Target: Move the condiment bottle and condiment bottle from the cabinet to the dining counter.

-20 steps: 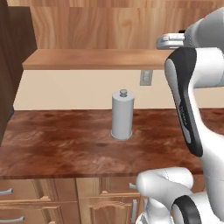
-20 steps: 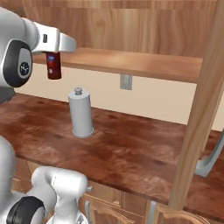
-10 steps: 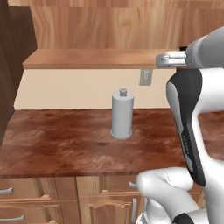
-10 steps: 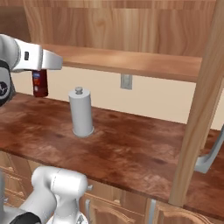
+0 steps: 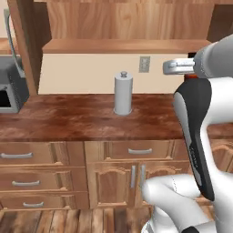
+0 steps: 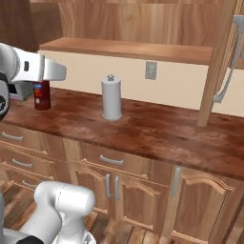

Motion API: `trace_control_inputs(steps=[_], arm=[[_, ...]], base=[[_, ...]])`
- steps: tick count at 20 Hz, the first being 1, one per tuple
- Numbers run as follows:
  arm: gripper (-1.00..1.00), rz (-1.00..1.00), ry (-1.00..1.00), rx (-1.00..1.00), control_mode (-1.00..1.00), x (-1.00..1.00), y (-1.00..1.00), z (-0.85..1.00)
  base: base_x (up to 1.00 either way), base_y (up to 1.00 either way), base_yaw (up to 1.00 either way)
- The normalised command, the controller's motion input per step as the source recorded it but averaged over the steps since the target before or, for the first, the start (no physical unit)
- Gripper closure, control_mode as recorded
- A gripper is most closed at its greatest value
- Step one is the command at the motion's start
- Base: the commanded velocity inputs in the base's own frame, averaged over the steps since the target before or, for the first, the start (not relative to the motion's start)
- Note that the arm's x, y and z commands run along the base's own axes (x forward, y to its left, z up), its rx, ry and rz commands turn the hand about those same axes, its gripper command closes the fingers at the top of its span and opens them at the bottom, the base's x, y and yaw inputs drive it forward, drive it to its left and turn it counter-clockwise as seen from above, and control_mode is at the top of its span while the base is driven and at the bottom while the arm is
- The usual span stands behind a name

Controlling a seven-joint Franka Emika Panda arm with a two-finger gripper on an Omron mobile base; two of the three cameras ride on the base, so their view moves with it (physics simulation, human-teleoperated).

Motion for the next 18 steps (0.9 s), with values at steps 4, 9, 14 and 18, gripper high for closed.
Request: trace_control_inputs(steps=[4,9,14,18], arm=[[1.00,0.00,0.00,0.00,1.00,0.00,0.00,0.00],[1.00,0.00,0.00,0.00,1.00,0.00,0.00,0.00],[1.00,0.00,0.00,0.00,1.00,0.00,0.00,0.00],[1.00,0.00,0.00,0.00,1.00,0.00,0.00,0.00]], base=[[-1.00,0.10,0.32],[-1.00,0.33,0.56],[-1.00,0.48,0.61],[-1.00,0.59,0.61]])
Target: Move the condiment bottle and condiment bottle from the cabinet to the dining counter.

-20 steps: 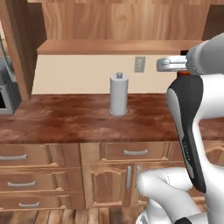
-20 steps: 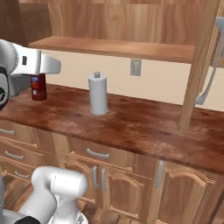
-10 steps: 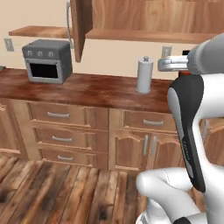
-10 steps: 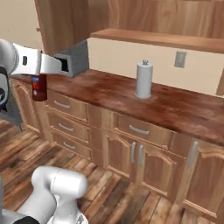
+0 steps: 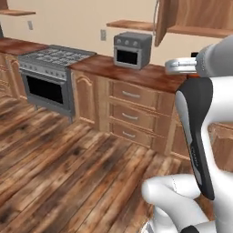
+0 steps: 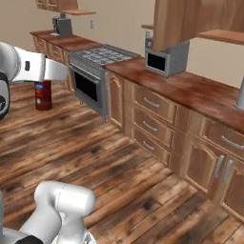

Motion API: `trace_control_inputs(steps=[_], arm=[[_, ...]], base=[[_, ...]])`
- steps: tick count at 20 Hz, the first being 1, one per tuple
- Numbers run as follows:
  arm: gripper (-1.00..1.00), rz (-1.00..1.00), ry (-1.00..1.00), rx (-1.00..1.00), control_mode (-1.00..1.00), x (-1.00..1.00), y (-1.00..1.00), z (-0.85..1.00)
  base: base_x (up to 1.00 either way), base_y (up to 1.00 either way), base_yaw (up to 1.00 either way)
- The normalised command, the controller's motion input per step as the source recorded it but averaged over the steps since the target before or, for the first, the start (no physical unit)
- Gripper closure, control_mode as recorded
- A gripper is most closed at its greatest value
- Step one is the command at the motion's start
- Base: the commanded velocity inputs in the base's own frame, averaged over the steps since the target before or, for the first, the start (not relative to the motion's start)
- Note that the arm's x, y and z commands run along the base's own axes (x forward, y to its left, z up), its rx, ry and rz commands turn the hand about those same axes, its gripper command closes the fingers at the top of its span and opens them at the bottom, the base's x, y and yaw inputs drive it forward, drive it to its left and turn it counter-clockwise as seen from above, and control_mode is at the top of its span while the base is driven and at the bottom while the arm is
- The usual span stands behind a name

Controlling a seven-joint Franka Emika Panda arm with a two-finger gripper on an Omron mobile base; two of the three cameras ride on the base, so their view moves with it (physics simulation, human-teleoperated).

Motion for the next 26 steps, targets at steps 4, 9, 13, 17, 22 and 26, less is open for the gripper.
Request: trace_control_inputs(steps=[4,9,13,17,22,26], arm=[[1.00,0.00,0.00,0.00,1.00,0.00,0.00,0.00],[1.00,0.00,0.00,0.00,1.00,0.00,0.00,0.00],[1.00,0.00,0.00,0.00,1.00,0.00,0.00,0.00],[1.00,0.00,0.00,0.00,1.00,0.00,0.00,0.00],[1.00,0.00,0.00,0.00,1.00,0.00,0.00,0.00],[1.00,0.00,0.00,0.00,1.00,0.00,0.00,0.00]], base=[[-1.00,0.66,0.60],[-1.00,0.88,0.54],[-0.88,0.98,0.47],[-0.35,1.00,0.33],[0.02,1.00,0.20],[0.34,1.00,0.21]])
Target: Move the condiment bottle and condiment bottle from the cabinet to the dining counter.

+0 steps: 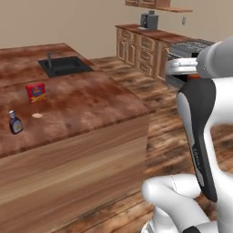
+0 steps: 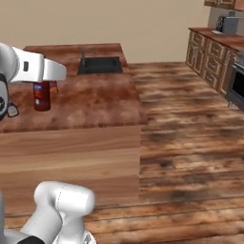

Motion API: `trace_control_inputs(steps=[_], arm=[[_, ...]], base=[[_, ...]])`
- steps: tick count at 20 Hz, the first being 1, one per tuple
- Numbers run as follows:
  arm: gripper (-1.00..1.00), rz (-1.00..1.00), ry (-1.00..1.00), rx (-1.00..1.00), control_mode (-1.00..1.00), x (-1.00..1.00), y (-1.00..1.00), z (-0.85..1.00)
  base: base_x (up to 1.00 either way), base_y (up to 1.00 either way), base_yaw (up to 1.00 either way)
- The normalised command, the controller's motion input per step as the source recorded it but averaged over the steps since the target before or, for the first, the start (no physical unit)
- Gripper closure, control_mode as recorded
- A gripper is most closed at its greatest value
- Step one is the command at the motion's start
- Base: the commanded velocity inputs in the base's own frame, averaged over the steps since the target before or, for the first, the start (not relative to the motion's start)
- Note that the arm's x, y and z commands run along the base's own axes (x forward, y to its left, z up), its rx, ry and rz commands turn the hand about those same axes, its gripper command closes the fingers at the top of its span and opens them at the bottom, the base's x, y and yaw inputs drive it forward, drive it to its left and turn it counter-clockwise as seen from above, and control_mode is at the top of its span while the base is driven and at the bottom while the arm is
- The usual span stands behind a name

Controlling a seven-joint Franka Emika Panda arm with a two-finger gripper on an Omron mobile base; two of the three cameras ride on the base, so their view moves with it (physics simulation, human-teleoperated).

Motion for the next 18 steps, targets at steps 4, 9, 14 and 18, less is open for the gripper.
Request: trace_control_inputs(steps=[4,9,14,18], arm=[[1.00,0.00,0.00,0.00,1.00,0.00,0.00,0.00],[1.00,0.00,0.00,0.00,1.00,0.00,0.00,0.00],[1.00,0.00,0.00,0.00,1.00,0.00,0.00,0.00],[1.00,0.09,0.01,0.00,-1.00,0.16,0.00,-0.04]], base=[[0.87,0.90,0.23],[0.98,0.57,0.31],[0.95,0.26,0.43],[0.55,0.07,0.30]])
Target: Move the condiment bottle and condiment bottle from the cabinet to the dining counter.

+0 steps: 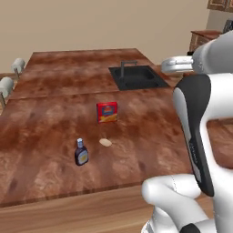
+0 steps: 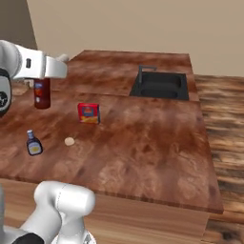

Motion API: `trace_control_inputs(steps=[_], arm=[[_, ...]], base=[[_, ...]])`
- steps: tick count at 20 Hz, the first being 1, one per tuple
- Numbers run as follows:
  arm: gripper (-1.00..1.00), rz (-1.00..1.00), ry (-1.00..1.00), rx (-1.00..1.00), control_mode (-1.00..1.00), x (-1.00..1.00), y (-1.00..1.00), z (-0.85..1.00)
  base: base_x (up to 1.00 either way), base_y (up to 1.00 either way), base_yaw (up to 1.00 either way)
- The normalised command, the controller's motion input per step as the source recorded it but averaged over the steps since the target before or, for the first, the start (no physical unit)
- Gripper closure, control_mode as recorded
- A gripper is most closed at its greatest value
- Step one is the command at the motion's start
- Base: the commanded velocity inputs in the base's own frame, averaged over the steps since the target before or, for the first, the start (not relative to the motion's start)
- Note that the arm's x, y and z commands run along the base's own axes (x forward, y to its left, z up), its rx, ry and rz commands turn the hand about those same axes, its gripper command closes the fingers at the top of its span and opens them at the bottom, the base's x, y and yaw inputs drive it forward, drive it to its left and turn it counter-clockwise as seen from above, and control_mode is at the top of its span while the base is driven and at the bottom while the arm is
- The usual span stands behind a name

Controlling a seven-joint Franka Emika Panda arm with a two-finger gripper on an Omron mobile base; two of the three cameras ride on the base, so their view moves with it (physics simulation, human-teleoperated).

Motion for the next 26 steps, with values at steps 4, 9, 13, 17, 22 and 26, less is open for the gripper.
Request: trace_control_inputs(steps=[4,9,13,17,22,26], arm=[[1.00,0.38,-0.01,0.00,-1.00,0.47,-0.21,-0.24],[1.00,0.50,-0.07,0.00,-1.00,0.50,-0.53,-0.52],[1.00,0.56,-0.14,0.00,-1.00,0.54,-0.29,-0.59],[1.00,0.57,-0.07,0.00,-1.00,0.64,-0.03,-0.59],[1.00,0.43,0.03,0.00,-1.00,0.63,0.08,-0.63],[1.00,0.36,0.11,0.00,-1.00,0.73,0.04,-0.62]], base=[[0.00,0.00,0.00],[0.00,0.00,0.00],[0.00,0.00,0.00],[0.00,0.00,0.00],[0.00,0.00,0.00],[0.00,0.00,0.00]])
